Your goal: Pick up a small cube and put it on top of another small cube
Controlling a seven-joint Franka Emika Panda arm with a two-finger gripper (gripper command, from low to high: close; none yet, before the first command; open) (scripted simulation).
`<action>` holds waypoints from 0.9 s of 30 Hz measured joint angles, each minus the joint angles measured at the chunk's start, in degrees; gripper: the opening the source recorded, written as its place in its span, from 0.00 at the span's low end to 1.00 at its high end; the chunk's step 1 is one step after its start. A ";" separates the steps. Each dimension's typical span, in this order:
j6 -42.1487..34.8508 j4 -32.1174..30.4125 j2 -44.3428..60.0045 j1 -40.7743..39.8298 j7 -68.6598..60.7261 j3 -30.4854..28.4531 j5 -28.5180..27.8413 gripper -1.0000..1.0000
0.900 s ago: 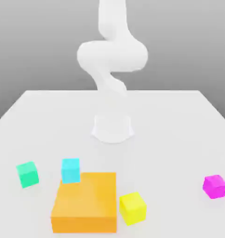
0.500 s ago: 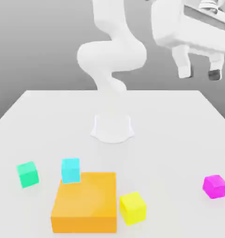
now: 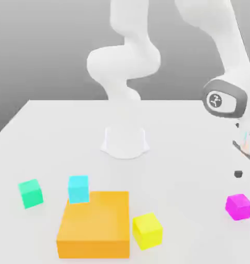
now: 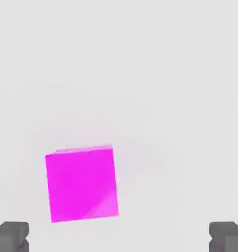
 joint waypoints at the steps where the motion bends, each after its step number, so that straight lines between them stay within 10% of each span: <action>1: 1.55 0.37 2.08 0.83 0.61 -0.93 -1.06 0.50; 3: 4.72 1.23 6.22 2.60 1.98 -3.05 -3.09 0.50; 4: 5.74 1.51 7.55 3.24 2.44 -3.82 -3.72 0.00; 16: -1.32 -0.55 -1.60 0.59 -1.45 -0.12 1.52 0.00; 27: -13.03 -10.46 -23.82 -22.45 19.71 -14.68 2.71 0.00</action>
